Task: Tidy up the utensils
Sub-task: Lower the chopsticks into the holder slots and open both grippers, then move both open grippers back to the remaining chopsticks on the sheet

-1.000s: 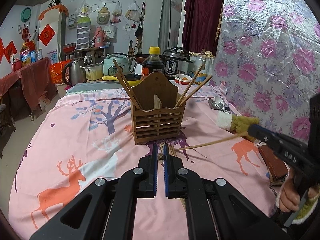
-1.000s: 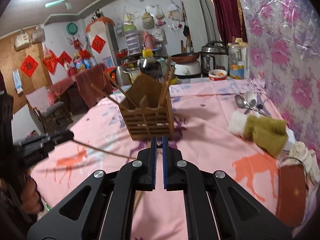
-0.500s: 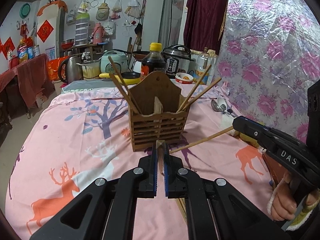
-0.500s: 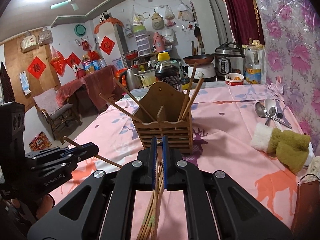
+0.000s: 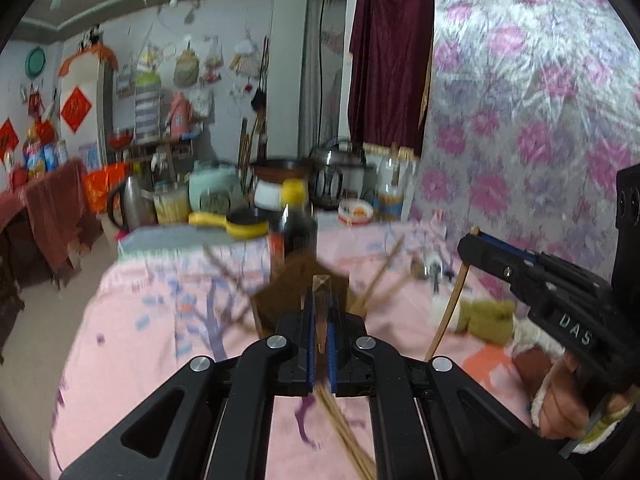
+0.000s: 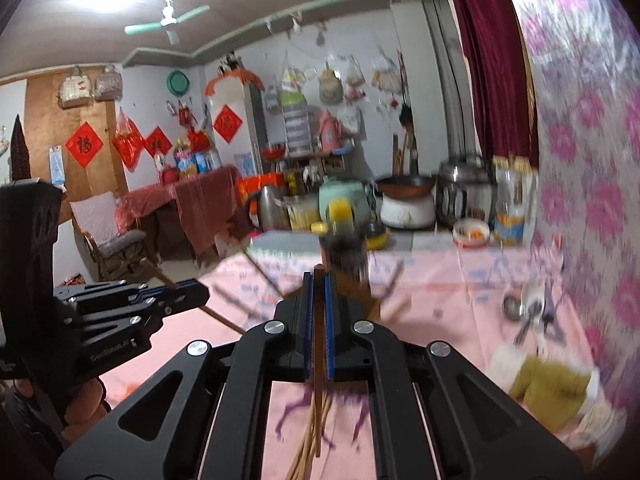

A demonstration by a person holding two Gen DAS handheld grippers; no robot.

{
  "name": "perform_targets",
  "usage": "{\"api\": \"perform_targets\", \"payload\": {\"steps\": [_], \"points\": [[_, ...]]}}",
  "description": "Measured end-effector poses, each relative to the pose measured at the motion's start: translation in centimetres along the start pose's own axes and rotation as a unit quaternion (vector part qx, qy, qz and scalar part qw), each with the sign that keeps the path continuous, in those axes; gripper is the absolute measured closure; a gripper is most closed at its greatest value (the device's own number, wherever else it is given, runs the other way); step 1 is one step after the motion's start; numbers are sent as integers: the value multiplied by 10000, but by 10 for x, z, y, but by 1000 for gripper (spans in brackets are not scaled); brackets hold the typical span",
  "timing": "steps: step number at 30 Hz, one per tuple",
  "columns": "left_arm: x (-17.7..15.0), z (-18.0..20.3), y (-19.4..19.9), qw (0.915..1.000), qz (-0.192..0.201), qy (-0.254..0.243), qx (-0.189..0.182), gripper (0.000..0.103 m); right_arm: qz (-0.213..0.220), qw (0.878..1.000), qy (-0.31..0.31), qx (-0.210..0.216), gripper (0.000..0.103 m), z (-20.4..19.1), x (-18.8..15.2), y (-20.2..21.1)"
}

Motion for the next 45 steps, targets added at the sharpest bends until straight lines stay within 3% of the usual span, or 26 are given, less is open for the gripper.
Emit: {"api": "perform_targets", "payload": {"steps": [5, 10, 13, 16, 17, 18, 19, 20, 21, 22, 23, 24, 25, 26, 29, 33, 39, 42, 45], "points": [[42, -9, -6, 9995, 241, 53, 196, 97, 780, 9965, 49, -291, 97, 2, 58, -1], [38, -23, -39, 9988, 113, 154, 446, 97, 1018, 9935, -47, -509, 97, 7, 69, -38], [23, -31, -65, 9990, -136, 208, 367, 97, 841, 9948, -146, -551, 97, 15, 57, -69], [4, -37, -90, 9983, -445, 241, 275, 97, 326, 9975, -231, -580, 96, 26, 30, -108], [-2, -40, -96, 9978, -549, 294, 248, 91, 109, 9984, -188, -526, 91, 27, 21, -117], [-6, -42, -99, 9973, -610, 320, 244, 64, -69, 9988, -144, -462, 91, 28, 15, -123], [-9, -44, -100, 9970, -623, 369, 276, 46, -199, 9987, -122, -456, 91, 28, 8, -126], [-11, -47, -94, 9970, -492, 475, 363, 24, -250, 9984, -119, -492, 90, 29, 2, -123], [-12, -48, -88, 9973, -362, 514, 393, 18, -244, 9983, -98, -518, 89, 29, -1, -119], [-12, -47, -81, 9977, -255, 491, 391, 17, -206, 9983, -80, -542, 78, 29, -5, -110], [-13, -45, -71, 9981, -170, 432, 402, 16, -137, 9983, -102, -558, 54, 28, -10, -100], [-13, -43, -63, 9980, -92, 414, 477, 13, -44, 9983, -126, -563, 40, 28, -13, -91], [-14, -43, -55, 9974, -5, 407, 594, 11, 165, 9979, -140, -608, 20, 27, -18, -75], [-16, -42, -46, 9966, 85, 403, 719, 7, 343, 9970, -147, -672, 12, 25, -21, -63], [-29, -40, -22, 9946, 249, 394, 925, 5, 815, 9941, -47, -720, 6, 9, -46, -13], [-66, -36, 7, 9930, 221, 552, 1019, 5, 1221, 9887, -287, -823, 6, -3, -81, 32], [-140, -33, 38, 9899, -73, 922, 1071, 5, 652, 9925, -886, -526, 6, -3, -132, 54], [-172, -34, 49, 9885, -228, 1083, 1034, 6, 141, 9921, -1205, -326, 6, 2, -156, 59], [-188, -34, 56, 9872, -291, 1220, 988, 5, 78, 9895, -1431, -168, 6, 6, -173, 62]]}}
Point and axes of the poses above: each gripper's, at about its wrist camera, not at the fingertips, and y roughly against the way its jaws point, z to its right, x to its top, the point moved 6 cm from there along -y, roughly the way its jaws point, and after that the axes turned 8 degrees about -z, right-handed, at the moved point
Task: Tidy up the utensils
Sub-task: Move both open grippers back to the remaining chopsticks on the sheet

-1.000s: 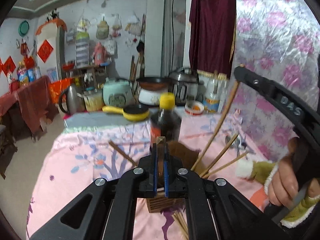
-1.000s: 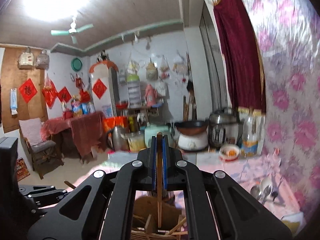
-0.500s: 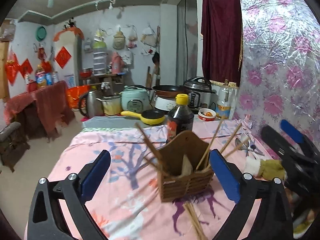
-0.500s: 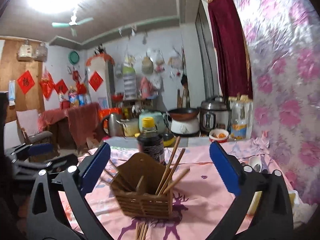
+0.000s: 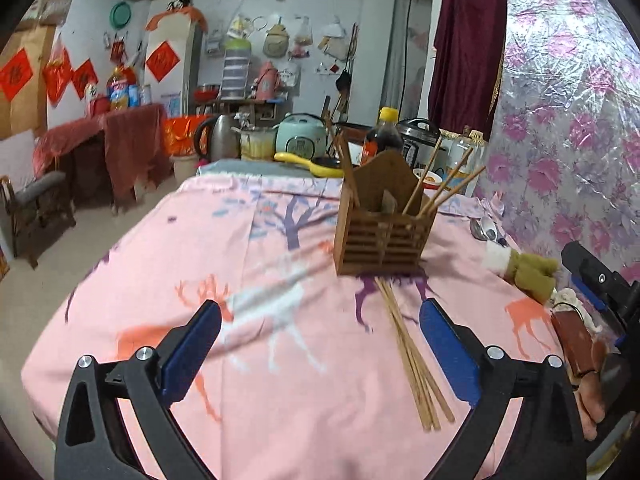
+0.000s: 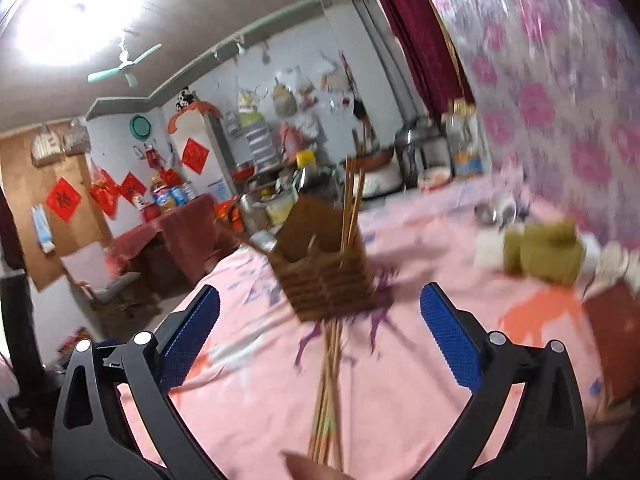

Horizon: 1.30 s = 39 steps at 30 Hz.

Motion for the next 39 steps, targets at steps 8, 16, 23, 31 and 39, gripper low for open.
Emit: {"api": "perform_targets", "payload": {"steps": [8, 16, 23, 31, 39], "points": [[-32, 9, -19, 9990, -376, -211, 137, 6, -241, 9955, 447, -794, 6, 24, -23, -9], [-92, 40, -52, 9890, -1163, -907, -69, 5, -1070, 9883, -646, -872, 6, 87, -71, -17], [-118, 76, -84, 9717, -1702, -1610, -316, 5, -1281, 9865, -458, -911, 6, 89, -87, -32], [-119, 65, -120, 9673, -2155, -1333, -57, 4, -1509, 9844, -637, -645, 6, 89, -92, -37], [-96, -40, -124, 9739, -2131, -21, 779, 6, -1725, 9835, -65, -548, 6, 67, -100, -44]]}}
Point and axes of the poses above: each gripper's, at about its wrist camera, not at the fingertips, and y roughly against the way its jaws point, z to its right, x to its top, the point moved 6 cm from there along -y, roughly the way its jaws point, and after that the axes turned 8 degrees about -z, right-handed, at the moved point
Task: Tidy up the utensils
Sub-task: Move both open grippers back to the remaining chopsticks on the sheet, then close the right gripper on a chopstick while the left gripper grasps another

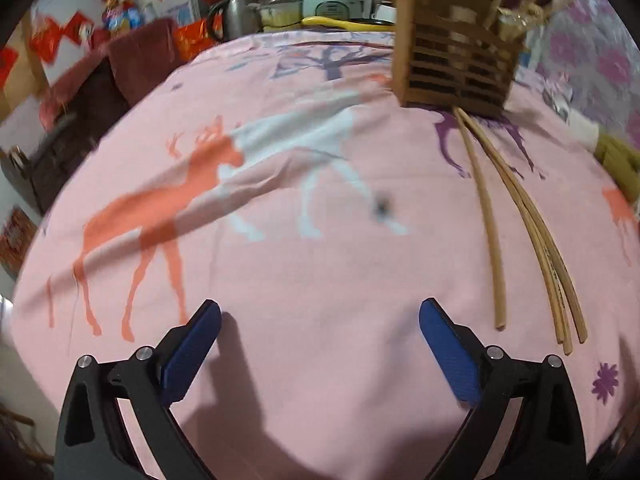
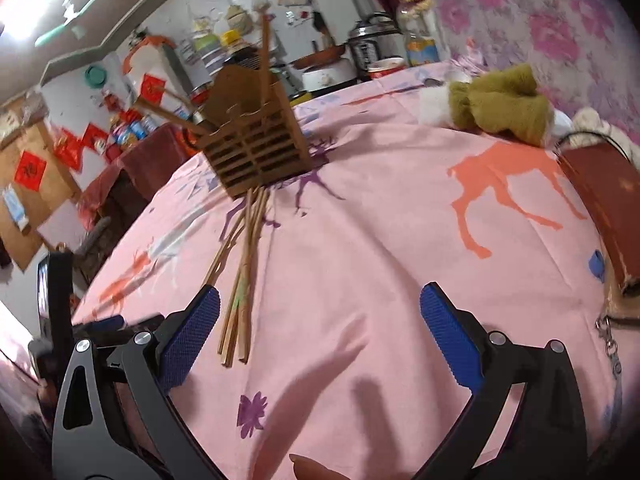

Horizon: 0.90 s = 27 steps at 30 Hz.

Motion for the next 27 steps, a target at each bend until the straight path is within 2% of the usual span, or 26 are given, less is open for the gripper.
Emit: {"api": "perform_targets", "payload": {"steps": [3, 7, 8, 10, 11, 18, 27], "points": [[-7, 0, 5, 9997, 135, -18, -188, 6, -116, 9992, 377, -100, 7, -11, -2, -3], [-16, 27, 11, 9981, 346, -456, -223, 6, -34, 9955, 897, -298, 8, -25, -2, 0], [-18, 34, 11, 9973, 400, -590, -186, 6, -36, 9948, 970, -308, 11, -27, -3, -1], [-21, 38, 9, 9965, 472, -689, -78, 5, -138, 9924, 1186, -302, 19, -34, -7, -5], [-21, 39, 10, 9961, 529, -696, -63, 5, -179, 9912, 1276, -308, 27, -37, -8, -8], [-19, 37, 6, 9967, 455, -627, -257, 5, -602, 9818, 1794, -177, 69, -53, -25, -26], [-23, 37, 8, 9966, 472, -638, -236, 5, -860, 9752, 2040, -63, 69, -64, -35, -35]]}}
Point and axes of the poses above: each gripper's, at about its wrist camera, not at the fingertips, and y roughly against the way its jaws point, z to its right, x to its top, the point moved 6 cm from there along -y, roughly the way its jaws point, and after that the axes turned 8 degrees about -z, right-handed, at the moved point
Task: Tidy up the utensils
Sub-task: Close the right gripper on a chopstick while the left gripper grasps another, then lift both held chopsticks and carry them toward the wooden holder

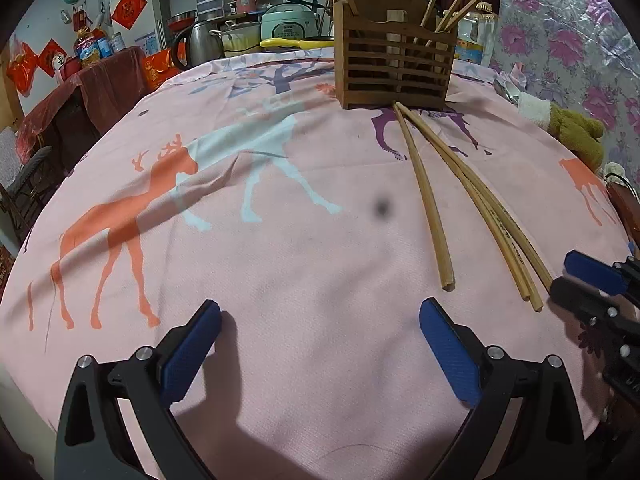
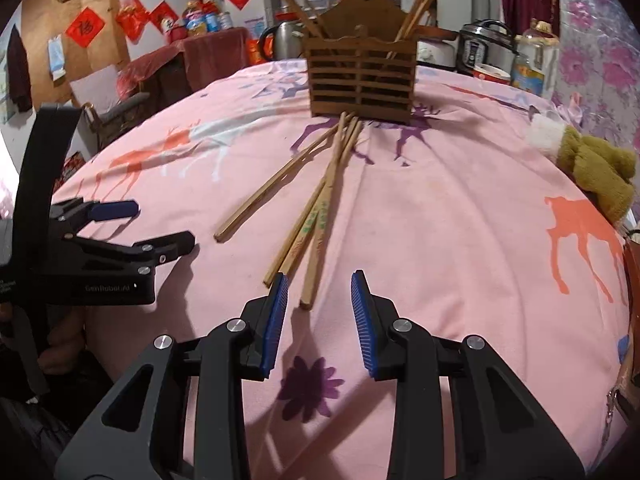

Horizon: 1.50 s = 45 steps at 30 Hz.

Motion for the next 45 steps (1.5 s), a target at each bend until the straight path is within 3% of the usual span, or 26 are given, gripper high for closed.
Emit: {"api": "perform_targets", "payload": {"steps": [5, 8, 10, 14, 15, 17, 22, 29, 35, 45], "points": [[1, 8, 1, 9998, 9, -181, -72, 6, -78, 9999, -15, -93, 72, 2, 0, -6], [5, 21, 1, 9988, -15, -415, -252, 16, -111, 9996, -246, -130, 90, 12, 0, -8], [11, 35, -1, 9973, -67, -609, -395, 25, -73, 9985, -485, -250, 93, 24, 1, -6], [24, 60, -10, 9932, -127, -937, -683, 52, -122, 9975, -686, -84, 92, 31, 0, -8], [26, 64, -10, 9925, -127, -960, -752, 73, -113, 9977, -655, -115, 92, 30, 0, -8], [27, 69, -10, 9905, -166, -982, -948, 94, -92, 9975, -695, -81, 93, 32, -1, -7], [23, 57, -1, 9920, -171, -676, -1050, 97, 130, 9957, -917, -45, 97, 40, 3, 3], [42, 37, 47, 9949, 354, -531, -785, 97, 597, 9930, -1017, -71, 97, 46, 18, 34], [64, 34, 90, 9925, 849, -514, -717, 97, 1266, 9873, -942, -196, 97, 52, 48, 78], [127, 32, 142, 9821, 1408, -429, -1178, 97, 2195, 9718, -861, -78, 97, 54, 113, 132]]}}
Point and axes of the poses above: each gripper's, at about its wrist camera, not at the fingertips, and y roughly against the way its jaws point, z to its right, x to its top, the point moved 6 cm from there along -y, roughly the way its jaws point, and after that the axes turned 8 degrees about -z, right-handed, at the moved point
